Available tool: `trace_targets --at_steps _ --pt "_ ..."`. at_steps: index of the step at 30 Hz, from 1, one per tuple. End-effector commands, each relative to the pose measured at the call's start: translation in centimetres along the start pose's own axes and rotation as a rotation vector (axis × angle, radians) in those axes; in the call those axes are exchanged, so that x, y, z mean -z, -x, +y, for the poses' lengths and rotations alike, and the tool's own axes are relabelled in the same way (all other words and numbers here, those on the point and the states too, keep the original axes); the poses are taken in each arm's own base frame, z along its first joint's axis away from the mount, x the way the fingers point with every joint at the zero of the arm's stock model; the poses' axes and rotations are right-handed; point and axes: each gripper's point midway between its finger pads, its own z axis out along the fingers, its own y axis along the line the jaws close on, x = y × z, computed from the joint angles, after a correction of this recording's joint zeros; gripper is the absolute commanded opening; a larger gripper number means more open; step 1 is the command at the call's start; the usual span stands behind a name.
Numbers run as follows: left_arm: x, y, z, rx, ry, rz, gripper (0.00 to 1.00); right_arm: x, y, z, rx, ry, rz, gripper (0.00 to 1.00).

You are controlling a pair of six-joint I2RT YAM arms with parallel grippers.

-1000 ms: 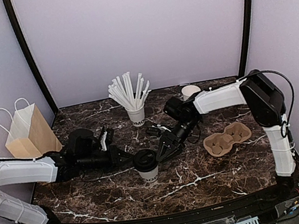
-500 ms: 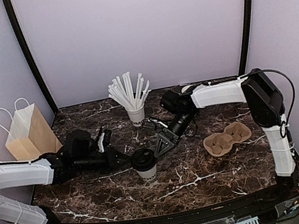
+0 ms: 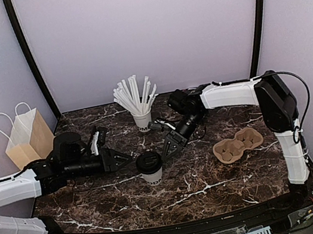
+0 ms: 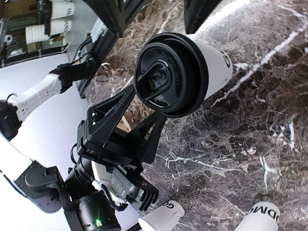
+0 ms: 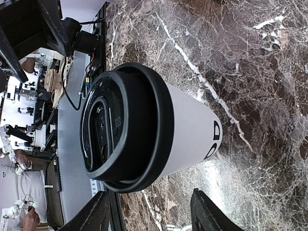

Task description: Pack the takeout coffee

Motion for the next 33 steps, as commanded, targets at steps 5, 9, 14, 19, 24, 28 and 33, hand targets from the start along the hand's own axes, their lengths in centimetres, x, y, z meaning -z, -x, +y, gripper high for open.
trace_targets --at_steps 5,9,14,19,24,28,33 --pt "-1.5 2.4 0.1 -0.17 0.107 0.01 0.64 0.8 -1.1 0.6 0.01 -0.033 0.002 0.59" --pt "-2.8 2.7 0.3 -0.2 0.137 0.064 0.65 1.5 -1.0 0.6 0.034 -0.088 -0.019 0.6" --pt "-2.6 1.3 0.5 -0.182 0.134 0.056 0.67 2.6 0.2 0.7 0.096 -0.135 -0.042 0.6" --pt "-3.0 -0.1 1.3 -0.145 0.147 0.079 0.68 2.1 1.6 0.8 0.105 -0.085 -0.039 0.62" --pt "-4.1 -0.3 1.4 -0.158 0.164 0.095 0.68 1.8 1.8 1.4 0.109 -0.054 -0.033 0.61" --pt "-4.9 -0.3 1.8 -0.152 0.182 0.115 0.68 2.0 2.2 1.4 0.12 -0.081 -0.04 0.62" --pt "-6.0 -0.3 1.9 -0.163 0.171 0.119 0.66 1.6 2.8 0.8 0.115 -0.076 -0.041 0.65"
